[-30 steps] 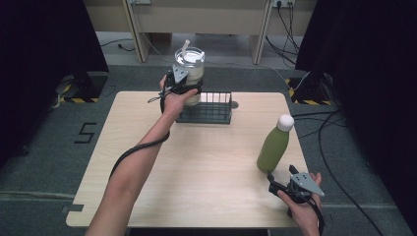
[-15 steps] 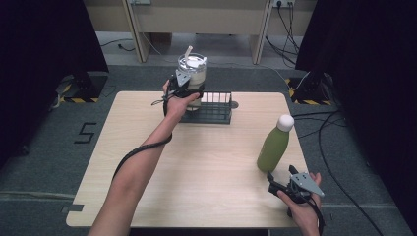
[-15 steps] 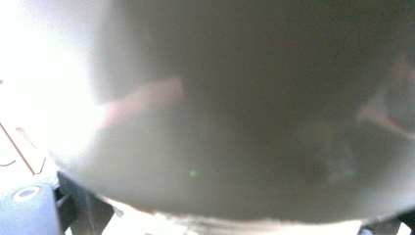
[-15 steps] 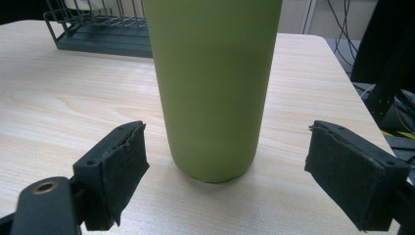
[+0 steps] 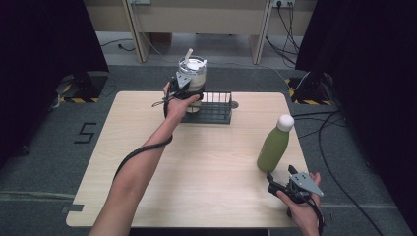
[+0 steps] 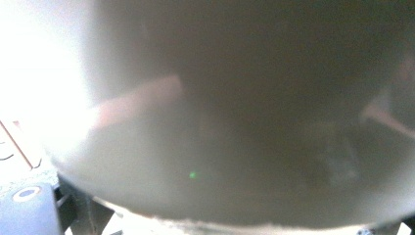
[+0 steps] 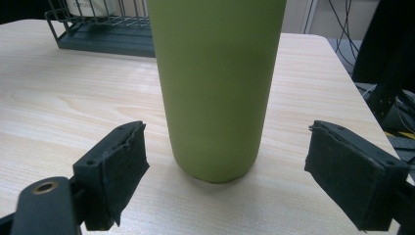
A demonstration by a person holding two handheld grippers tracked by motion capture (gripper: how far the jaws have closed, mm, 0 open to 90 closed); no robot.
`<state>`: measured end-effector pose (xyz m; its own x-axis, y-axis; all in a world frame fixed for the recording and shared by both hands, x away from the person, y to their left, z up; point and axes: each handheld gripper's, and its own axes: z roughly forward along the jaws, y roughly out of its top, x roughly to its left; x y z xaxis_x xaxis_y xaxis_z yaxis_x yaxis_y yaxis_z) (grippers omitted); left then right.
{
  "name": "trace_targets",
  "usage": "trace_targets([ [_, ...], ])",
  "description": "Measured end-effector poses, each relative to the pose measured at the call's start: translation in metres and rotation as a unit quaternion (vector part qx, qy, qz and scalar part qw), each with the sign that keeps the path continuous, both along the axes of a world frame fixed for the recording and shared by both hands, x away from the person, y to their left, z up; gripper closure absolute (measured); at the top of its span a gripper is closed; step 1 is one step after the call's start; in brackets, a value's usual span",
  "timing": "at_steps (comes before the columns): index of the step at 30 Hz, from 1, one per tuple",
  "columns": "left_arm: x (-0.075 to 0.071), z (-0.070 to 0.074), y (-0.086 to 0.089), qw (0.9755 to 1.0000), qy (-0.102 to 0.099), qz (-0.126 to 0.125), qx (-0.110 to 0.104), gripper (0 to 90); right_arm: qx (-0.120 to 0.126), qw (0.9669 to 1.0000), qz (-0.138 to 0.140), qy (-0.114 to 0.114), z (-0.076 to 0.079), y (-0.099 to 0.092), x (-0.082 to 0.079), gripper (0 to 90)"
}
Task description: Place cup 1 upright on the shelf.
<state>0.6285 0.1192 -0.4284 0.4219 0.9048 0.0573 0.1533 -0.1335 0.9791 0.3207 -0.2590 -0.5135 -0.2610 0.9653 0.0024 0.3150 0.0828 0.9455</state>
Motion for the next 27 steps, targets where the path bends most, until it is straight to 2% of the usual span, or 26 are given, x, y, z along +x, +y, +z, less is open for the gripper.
trace_targets([
  [6, 0.0004, -0.0046, 0.0014, 1.0000, 0.005, 0.002, 0.001, 9.6, -0.001, 1.0000, 0.002, -0.001, 0.0000, 0.0007, 0.0001, 15.1],
  [27, -0.0005, -0.0051, 0.0077, 0.9998, 0.012, -0.013, -0.004, 7.8, -0.005, 1.0000, 0.005, -0.002, 0.0002, 0.0023, -0.0004, 14.9],
])
